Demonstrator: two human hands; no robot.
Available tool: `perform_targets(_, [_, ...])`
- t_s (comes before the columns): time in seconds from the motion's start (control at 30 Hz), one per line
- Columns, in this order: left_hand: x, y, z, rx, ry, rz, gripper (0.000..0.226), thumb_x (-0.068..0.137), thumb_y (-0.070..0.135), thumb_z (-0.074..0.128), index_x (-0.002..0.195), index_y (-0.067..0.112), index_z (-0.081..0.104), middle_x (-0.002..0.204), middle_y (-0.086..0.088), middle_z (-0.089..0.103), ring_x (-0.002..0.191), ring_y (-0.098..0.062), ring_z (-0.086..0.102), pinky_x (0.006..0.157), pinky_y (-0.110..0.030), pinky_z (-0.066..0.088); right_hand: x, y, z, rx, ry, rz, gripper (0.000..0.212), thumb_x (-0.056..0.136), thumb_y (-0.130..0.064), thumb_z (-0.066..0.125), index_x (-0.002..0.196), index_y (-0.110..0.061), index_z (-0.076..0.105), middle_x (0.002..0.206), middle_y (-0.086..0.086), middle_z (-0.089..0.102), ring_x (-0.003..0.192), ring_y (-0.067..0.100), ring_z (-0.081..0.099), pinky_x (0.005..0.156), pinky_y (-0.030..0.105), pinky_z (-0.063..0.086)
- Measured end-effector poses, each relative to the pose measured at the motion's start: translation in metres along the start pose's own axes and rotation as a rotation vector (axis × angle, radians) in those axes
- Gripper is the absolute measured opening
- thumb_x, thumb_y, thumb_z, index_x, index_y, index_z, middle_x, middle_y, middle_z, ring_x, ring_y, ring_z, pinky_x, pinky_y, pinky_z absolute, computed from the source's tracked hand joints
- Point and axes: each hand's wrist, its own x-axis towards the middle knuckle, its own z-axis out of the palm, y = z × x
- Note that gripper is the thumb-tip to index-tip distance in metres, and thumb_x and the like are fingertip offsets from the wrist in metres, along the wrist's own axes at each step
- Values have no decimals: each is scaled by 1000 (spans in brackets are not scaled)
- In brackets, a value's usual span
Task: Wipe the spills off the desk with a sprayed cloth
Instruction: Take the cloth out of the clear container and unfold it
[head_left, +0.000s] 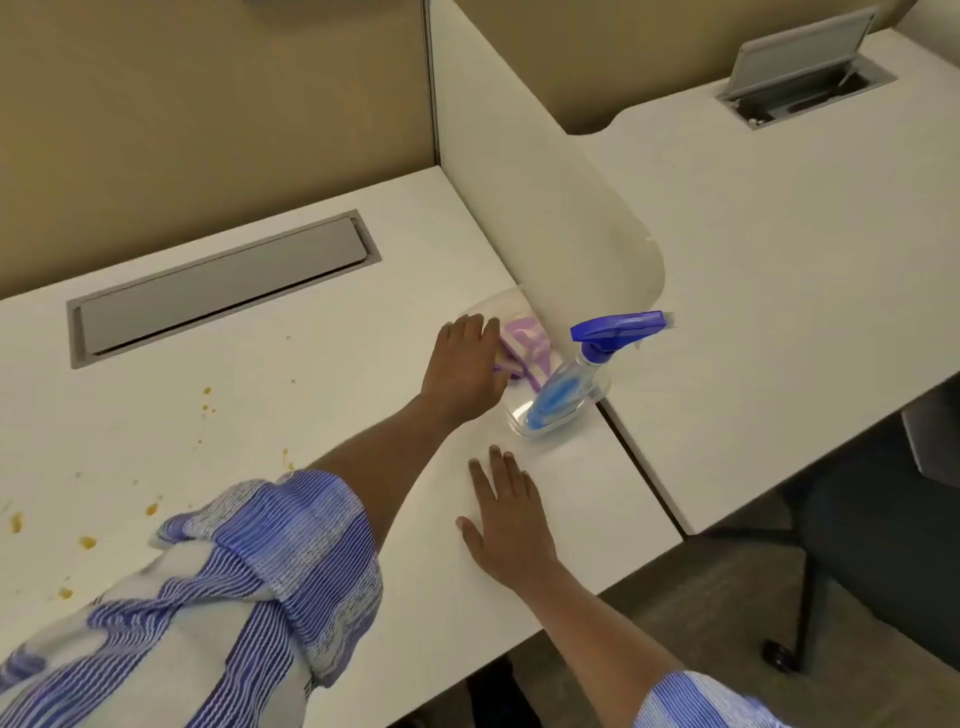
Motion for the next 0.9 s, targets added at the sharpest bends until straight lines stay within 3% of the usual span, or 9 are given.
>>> perform_targets(0.13, [32, 7, 3, 122, -81, 25, 65, 93, 40, 64, 145, 5, 44, 137, -16, 57, 126, -35, 52, 111, -41, 32, 0, 4, 1, -3, 85, 4, 77, 97, -52, 59, 161, -14, 37, 169, 17, 32, 154, 36, 37, 121, 47, 37])
perform_targets(0.33, [60, 16, 10, 320, -286, -24, 43, 92, 43, 67, 124, 15, 60, 120, -7, 68, 119, -29, 58, 119, -47, 21, 4, 15, 5, 61, 11, -38, 76, 105, -51, 43, 167, -18, 14, 176, 10, 4, 163, 31, 10, 130, 44, 19])
perform_targets(0.47, [64, 23, 17, 326, -304, -50, 24, 95, 45, 63, 103, 23, 69, 106, -2, 72, 111, -25, 60, 121, -51, 15, 5, 16, 5, 90, 5, -39, 76, 105, -51, 41, 168, -19, 11, 176, 8, 3, 164, 29, 8, 131, 43, 18])
perform_targets(0.57, [66, 24, 16, 272, -267, -98, 14, 92, 35, 65, 86, 23, 59, 98, -2, 73, 103, -24, 63, 119, -49, 18, 6, 18, 6, 88, 10, -33, 76, 105, -52, 41, 168, -20, 11, 176, 7, 4, 164, 27, 8, 131, 42, 16])
perform_targets(0.67, [67, 21, 5, 185, -228, -117, 13, 85, 28, 66, 84, 23, 55, 99, -3, 73, 100, -26, 64, 107, -43, 27, 6, 18, 4, 88, 14, -38, 76, 105, -52, 42, 167, -19, 13, 176, 7, 6, 163, 27, 11, 130, 41, 17])
perform_targets(0.77, [70, 15, -9, -15, -151, -139, 9, 82, 21, 65, 87, 17, 59, 101, -6, 70, 99, -31, 64, 83, -35, 34, 6, 17, 1, 104, -5, -33, 76, 105, -52, 41, 168, -20, 11, 177, 6, 4, 164, 26, 7, 130, 40, 15])
perform_targets(0.9, [64, 7, -39, -356, -75, -210, 14, 81, 22, 66, 90, 11, 64, 81, -1, 63, 80, -28, 62, 58, -29, 40, 7, 14, -4, 120, -34, -22, 76, 105, -51, 41, 168, -20, 10, 177, 7, 1, 164, 26, 5, 132, 41, 15])
